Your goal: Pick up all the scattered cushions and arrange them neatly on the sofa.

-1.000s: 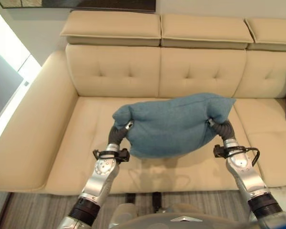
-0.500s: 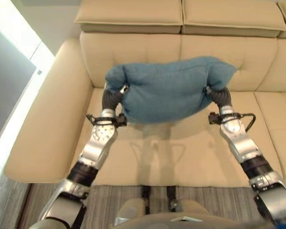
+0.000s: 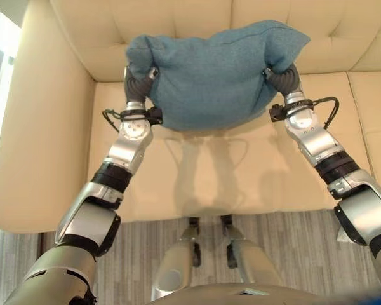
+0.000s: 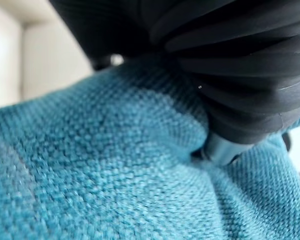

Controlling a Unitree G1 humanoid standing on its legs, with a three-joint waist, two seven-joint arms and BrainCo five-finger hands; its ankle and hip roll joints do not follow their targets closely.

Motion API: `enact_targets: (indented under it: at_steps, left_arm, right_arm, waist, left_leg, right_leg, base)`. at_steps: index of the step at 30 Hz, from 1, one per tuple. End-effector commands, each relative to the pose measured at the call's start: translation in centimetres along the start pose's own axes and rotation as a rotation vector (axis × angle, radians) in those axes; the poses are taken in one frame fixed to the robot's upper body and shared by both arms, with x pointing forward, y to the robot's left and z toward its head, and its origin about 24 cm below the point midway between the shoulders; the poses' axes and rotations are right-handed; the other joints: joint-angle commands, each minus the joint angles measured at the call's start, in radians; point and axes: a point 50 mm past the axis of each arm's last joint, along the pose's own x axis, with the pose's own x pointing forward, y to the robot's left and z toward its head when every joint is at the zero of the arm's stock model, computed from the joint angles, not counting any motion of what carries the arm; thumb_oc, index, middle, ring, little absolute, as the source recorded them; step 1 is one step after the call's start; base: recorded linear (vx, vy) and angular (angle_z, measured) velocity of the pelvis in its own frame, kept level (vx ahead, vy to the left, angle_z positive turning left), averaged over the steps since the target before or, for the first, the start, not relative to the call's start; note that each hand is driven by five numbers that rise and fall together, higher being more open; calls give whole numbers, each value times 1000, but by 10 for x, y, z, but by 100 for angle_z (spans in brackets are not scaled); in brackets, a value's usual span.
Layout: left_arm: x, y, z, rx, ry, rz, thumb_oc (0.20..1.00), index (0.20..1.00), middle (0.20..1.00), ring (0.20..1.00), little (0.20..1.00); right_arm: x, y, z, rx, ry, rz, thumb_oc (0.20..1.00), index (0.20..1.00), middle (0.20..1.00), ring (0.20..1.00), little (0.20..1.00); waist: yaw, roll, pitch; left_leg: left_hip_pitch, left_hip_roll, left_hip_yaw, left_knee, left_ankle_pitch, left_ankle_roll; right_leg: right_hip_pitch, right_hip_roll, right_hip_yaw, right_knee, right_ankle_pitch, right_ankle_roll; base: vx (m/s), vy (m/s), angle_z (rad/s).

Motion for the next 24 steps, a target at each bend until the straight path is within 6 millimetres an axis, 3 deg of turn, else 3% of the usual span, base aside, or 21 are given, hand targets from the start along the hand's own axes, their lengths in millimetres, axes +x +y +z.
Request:
enact_targets:
  at_steps: [1, 4, 7, 8, 9, 10, 11, 12, 13, 14, 20, 24]
  left_arm:
    - [19, -34, 70, -95, -283, -100, 200, 200, 200, 200, 200]
    - [23, -36, 68, -65, -269, -110, 200, 200, 200, 200, 200]
    - [38, -37, 77, 20, -261, -103, 200, 200, 200, 200, 200]
    - [43, -36, 84, 40, -275, -94, 256, 256, 256, 256, 256]
    - [49, -35, 92, 63, -288, -80, 479, 479, 479, 479, 479]
    - [53, -35, 97, 66, -292, -69, 815, 815, 815, 815, 815]
    - [53, -35, 98, 66, -294, -69, 1000, 1000, 1000, 1000, 1000]
    - [60, -33, 104, 66, -279, -42, 1000, 1000, 1000, 1000, 1000]
    - [62, -33, 108, 73, -285, -41, 1000, 1000, 1000, 1000, 1000]
    - [65, -32, 113, 88, -286, -33, 1000, 1000, 1000, 1000, 1000]
    - [79, -24, 137, 169, -307, 7, 1000, 1000, 1000, 1000, 1000]
    - [86, -1, 138, 205, -276, 79, 1000, 1000, 1000, 1000, 1000]
  right_arm:
    - [17, 19, 57, 76, -224, 42, 200, 200, 200, 200, 200]
    - [21, 17, 55, 53, -205, 38, 200, 200, 200, 200, 200]
    - [32, 10, 54, -4, -176, 13, 200, 200, 200, 200, 200]
    - [35, 8, 56, -18, -176, 2, 200, 200, 200, 200, 200]
    - [40, 4, 58, -45, -171, -15, 200, 200, 200, 200, 200]
    - [43, 2, 59, -58, -162, -28, 200, 200, 200, 200, 200]
    - [43, 1, 60, -58, -163, -28, 200, 200, 200, 200, 200]
    - [49, -3, 60, -104, -143, -43, 275, 275, 275, 275, 275]
    - [51, -4, 61, -110, -136, -47, 504, 504, 504, 504, 504]
    - [54, -7, 62, -130, -128, -57, 1000, 1000, 1000, 1000, 1000]
    - [67, -21, 69, -264, -85, -96, 1000, 1000, 1000, 1000, 1000]
    - [72, -43, 72, -371, -72, -157, 1000, 1000, 1000, 1000, 1000]
  waist:
    - [9, -45, -70]
    - [9, -37, -57]
    - [8, -28, -46]
    - [9, -28, -46]
    - [10, -27, -44]
    - [11, -28, -42]
    - [11, -27, -42]
    - [13, -27, -38]
    - [13, -27, -38]
    - [15, -28, -39]
    - [28, -30, -33]
    - [28, -28, -36]
  left_leg:
    - [-41, 45, -21, 68, -30, -73]
    - [-59, 41, -25, 64, -21, -75]
    - [-93, 38, -31, 59, -7, -82]
    - [-99, 37, -32, 56, -5, -82]
    - [-109, 38, -30, 53, -1, -83]
    - [-117, 38, -31, 52, 2, -84]
    - [-118, 38, -31, 52, 2, -84]
    - [-124, 39, -32, 48, 4, -87]
    - [-134, 39, -34, 47, 11, -87]
    - [-141, 40, -39, 46, 14, -87]
    - [-161, 41, -46, 39, 27, -91]
    - [-150, 39, -51, 35, 26, -94]
  right_leg:
    - [-35, -127, -45, 35, 30, 143]
    - [-52, -130, -50, 39, 34, 142]
    - [-82, -132, -58, 32, 50, 144]
    - [-88, -131, -59, 26, 55, 146]
    - [-96, -131, -61, 19, 63, 148]
    - [-102, -130, -61, 14, 69, 150]
    - [-103, -130, -62, 14, 69, 150]
    - [-108, -128, -62, 9, 74, 152]
    - [-118, -128, -63, 6, 79, 152]
    - [-124, -126, -62, 4, 82, 151]
    - [-151, -121, -60, 1, 89, 153]
    - [-142, -120, -63, 1, 83, 151]
  base:
    - [0, 0, 0]
    - [0, 0, 0]
    - [-12, -10, 10]
    - [-12, -20, 13]
    - [-9, -20, 5]
    - [0, 0, 0]
    - [0, 0, 0]
    - [0, 0, 0]
    - [0, 0, 0]
    - [0, 0, 0]
    - [0, 0, 0]
    - [0, 0, 0]
